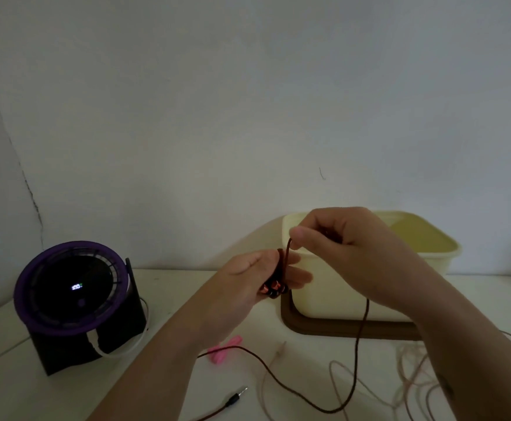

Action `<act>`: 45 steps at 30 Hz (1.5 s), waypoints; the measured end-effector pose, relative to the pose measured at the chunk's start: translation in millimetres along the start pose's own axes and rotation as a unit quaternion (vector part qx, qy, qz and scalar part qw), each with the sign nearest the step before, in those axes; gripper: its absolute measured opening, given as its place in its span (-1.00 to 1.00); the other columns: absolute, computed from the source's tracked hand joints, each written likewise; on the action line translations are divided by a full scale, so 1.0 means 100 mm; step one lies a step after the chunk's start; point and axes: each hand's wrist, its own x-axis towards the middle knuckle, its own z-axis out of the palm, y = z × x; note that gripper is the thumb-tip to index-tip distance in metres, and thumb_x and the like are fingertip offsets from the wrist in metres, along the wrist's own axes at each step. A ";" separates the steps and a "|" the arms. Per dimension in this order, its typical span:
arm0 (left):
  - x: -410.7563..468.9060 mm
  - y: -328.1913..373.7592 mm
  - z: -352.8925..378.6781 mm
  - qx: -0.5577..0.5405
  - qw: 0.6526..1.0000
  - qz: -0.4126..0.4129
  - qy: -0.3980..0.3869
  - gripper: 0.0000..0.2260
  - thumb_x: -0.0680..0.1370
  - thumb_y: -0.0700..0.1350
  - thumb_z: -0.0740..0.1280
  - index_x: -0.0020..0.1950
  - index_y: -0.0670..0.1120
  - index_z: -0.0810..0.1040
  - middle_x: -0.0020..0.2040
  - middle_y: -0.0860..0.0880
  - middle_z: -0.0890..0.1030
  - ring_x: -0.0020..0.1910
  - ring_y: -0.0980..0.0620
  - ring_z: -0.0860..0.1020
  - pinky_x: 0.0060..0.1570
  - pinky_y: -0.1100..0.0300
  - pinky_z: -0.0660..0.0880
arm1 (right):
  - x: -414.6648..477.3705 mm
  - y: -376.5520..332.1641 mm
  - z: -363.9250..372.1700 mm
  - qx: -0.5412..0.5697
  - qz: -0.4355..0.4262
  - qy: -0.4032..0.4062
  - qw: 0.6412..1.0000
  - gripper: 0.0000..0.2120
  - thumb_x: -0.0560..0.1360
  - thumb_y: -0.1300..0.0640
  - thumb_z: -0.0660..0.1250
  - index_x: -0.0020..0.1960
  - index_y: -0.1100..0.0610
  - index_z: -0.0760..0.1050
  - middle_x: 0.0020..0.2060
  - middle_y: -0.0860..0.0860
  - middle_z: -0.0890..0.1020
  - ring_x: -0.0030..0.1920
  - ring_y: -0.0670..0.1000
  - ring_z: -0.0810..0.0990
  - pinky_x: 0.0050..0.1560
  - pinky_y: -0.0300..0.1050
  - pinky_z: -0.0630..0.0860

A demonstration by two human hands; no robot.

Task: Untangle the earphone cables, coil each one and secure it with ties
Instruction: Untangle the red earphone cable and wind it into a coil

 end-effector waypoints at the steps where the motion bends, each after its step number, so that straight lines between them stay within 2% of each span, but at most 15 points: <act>1: -0.01 0.01 0.01 0.009 1.000 -0.005 -0.014 -0.63 0.54 0.08 0.07 0.13 -0.07 0.54 0.01 -0.02 0.69 0.11 0.06 0.61 0.22 0.14 0.43 | 0.01 0.02 0.01 0.001 -0.002 0.010 1.000 -0.77 0.49 -0.05 0.27 -0.31 -0.06 0.53 -0.58 -0.14 0.39 -0.52 -0.14 0.27 -0.47 -0.33 0.27; 4: -0.04 0.02 0.03 0.020 0.998 -0.018 -0.051 -0.65 0.59 0.12 0.10 0.13 -0.04 0.56 0.03 -0.02 0.68 0.13 0.05 0.60 0.24 0.11 0.42 | 0.03 0.07 0.05 0.004 0.003 0.026 1.000 -0.77 0.48 -0.06 0.29 -0.34 -0.05 0.51 -0.58 -0.13 0.36 -0.52 -0.14 0.27 -0.47 -0.34 0.26; 6: -0.04 0.02 0.02 0.011 0.998 -0.018 -0.063 -0.65 0.56 0.08 0.09 0.13 -0.04 0.56 0.03 -0.04 0.68 0.14 0.01 0.60 0.26 0.07 0.41 | 0.03 0.08 0.04 0.016 0.009 0.032 0.999 -0.77 0.48 -0.05 0.29 -0.33 -0.03 0.52 -0.59 -0.13 0.33 -0.54 -0.13 0.25 -0.48 -0.34 0.23; 9: -0.04 0.06 0.02 -0.037 0.997 -0.011 -0.061 -0.69 0.59 0.03 0.16 0.10 -0.13 0.57 -0.05 -0.07 0.69 0.04 0.01 0.63 0.12 0.17 0.50 | 0.04 0.10 0.01 0.050 0.018 0.053 0.997 -0.76 0.49 -0.03 0.30 -0.29 0.05 0.55 -0.60 -0.12 0.28 -0.55 -0.13 0.20 -0.51 -0.35 0.18; 11: -0.04 0.09 0.02 -0.066 0.997 -0.005 -0.051 -0.72 0.53 -0.03 0.18 0.06 -0.18 0.57 -0.12 -0.06 0.69 -0.03 0.03 0.64 0.04 0.21 0.53 | 0.05 0.11 -0.01 0.061 0.018 0.072 0.995 -0.76 0.48 -0.05 0.30 -0.30 0.03 0.56 -0.58 -0.12 0.27 -0.54 -0.12 0.20 -0.51 -0.35 0.18; 17: -0.07 0.15 0.01 -0.070 0.996 -0.012 -0.057 -0.74 0.47 -0.11 0.21 0.06 -0.20 0.55 -0.18 -0.05 0.68 -0.13 0.05 0.64 -0.05 0.22 0.54 | 0.04 0.10 0.01 0.069 0.013 0.074 0.995 -0.75 0.48 -0.06 0.29 -0.28 0.04 0.57 -0.57 -0.12 0.26 -0.52 -0.12 0.20 -0.49 -0.34 0.17; 21: -0.04 0.16 0.05 -0.173 0.985 -0.024 0.009 -0.73 0.43 -0.16 0.22 0.05 -0.27 0.53 -0.16 -0.15 0.68 -0.19 -0.01 0.66 -0.03 0.07 0.59 | 0.04 0.07 -0.05 0.089 0.011 0.087 0.992 -0.75 0.47 -0.09 0.28 -0.30 -0.01 0.56 -0.60 -0.13 0.26 -0.53 -0.13 0.19 -0.52 -0.37 0.16; 25: 0.00 0.16 0.07 -0.246 0.966 -0.044 0.057 -0.80 0.52 -0.21 0.18 0.02 -0.26 0.55 -0.12 -0.19 0.68 -0.18 -0.03 0.67 -0.06 0.06 0.60 | 0.03 0.07 -0.08 0.100 0.011 0.094 0.990 -0.73 0.39 -0.18 0.25 -0.33 -0.04 0.56 -0.59 -0.14 0.26 -0.52 -0.13 0.19 -0.51 -0.37 0.17; 28: 0.00 0.16 0.08 -0.273 0.958 -0.049 0.069 -0.79 0.59 -0.24 0.12 0.01 -0.26 0.54 -0.14 -0.18 0.69 -0.18 -0.03 0.68 -0.09 0.08 0.60 | 0.03 0.06 -0.09 0.108 0.009 0.095 0.990 -0.73 0.40 -0.17 0.26 -0.33 -0.03 0.56 -0.59 -0.14 0.27 -0.53 -0.14 0.19 -0.51 -0.38 0.17; 31: -0.01 0.15 0.09 -0.248 0.966 -0.052 0.061 -0.80 0.58 -0.23 0.13 0.02 -0.25 0.54 -0.12 -0.17 0.69 -0.15 -0.03 0.68 -0.08 0.09 0.60 | 0.03 0.05 -0.09 0.101 0.003 0.090 0.991 -0.75 0.46 -0.09 0.28 -0.31 0.00 0.57 -0.61 -0.14 0.26 -0.55 -0.13 0.19 -0.52 -0.40 0.15; 35: -0.04 0.14 0.10 -0.162 0.986 -0.047 -0.007 -0.76 0.45 -0.13 0.22 0.02 -0.21 0.55 -0.09 -0.14 0.70 -0.09 -0.04 0.67 0.04 0.10 0.57 | 0.03 0.05 -0.06 0.093 0.002 0.088 0.992 -0.75 0.46 -0.07 0.29 -0.32 0.03 0.56 -0.60 -0.12 0.25 -0.54 -0.13 0.19 -0.52 -0.37 0.16; 39: -0.10 0.14 0.12 -0.084 0.991 -0.042 -0.094 -0.79 0.54 -0.05 0.24 0.04 -0.12 0.59 -0.04 -0.09 0.69 0.01 -0.03 0.65 0.11 0.16 0.54 | 0.03 0.05 -0.01 0.100 0.000 0.069 0.993 -0.74 0.46 -0.06 0.31 -0.31 0.08 0.56 -0.60 -0.14 0.26 -0.54 -0.14 0.20 -0.50 -0.36 0.18; 41: -0.12 0.14 0.13 -0.053 0.992 -0.043 -0.108 -0.77 0.54 -0.05 0.19 0.05 -0.07 0.59 -0.03 -0.06 0.69 0.02 -0.01 0.64 0.12 0.17 0.51 | 0.03 0.02 0.05 0.099 -0.012 0.051 0.994 -0.75 0.45 -0.07 0.31 -0.31 0.06 0.56 -0.58 -0.13 0.28 -0.53 -0.14 0.21 -0.49 -0.34 0.21; 43: -0.12 0.13 0.13 -0.050 0.992 -0.033 -0.109 -0.76 0.54 -0.07 0.17 0.04 -0.05 0.60 -0.04 -0.06 0.69 -0.01 0.00 0.65 0.08 0.18 0.52 | 0.03 0.02 0.08 0.109 -0.011 0.052 0.993 -0.74 0.44 -0.09 0.30 -0.32 0.05 0.55 -0.58 -0.14 0.30 -0.52 -0.14 0.23 -0.48 -0.34 0.22; 45: -0.11 0.16 0.14 -0.094 0.990 -0.015 -0.103 -0.75 0.53 -0.10 0.17 0.00 -0.07 0.64 -0.07 -0.07 0.69 -0.10 0.03 0.65 0.01 0.19 0.54 | 0.05 0.11 0.06 0.139 0.014 0.080 0.987 -0.72 0.39 -0.15 0.29 -0.33 0.04 0.55 -0.58 -0.14 0.30 -0.50 -0.13 0.22 -0.45 -0.31 0.22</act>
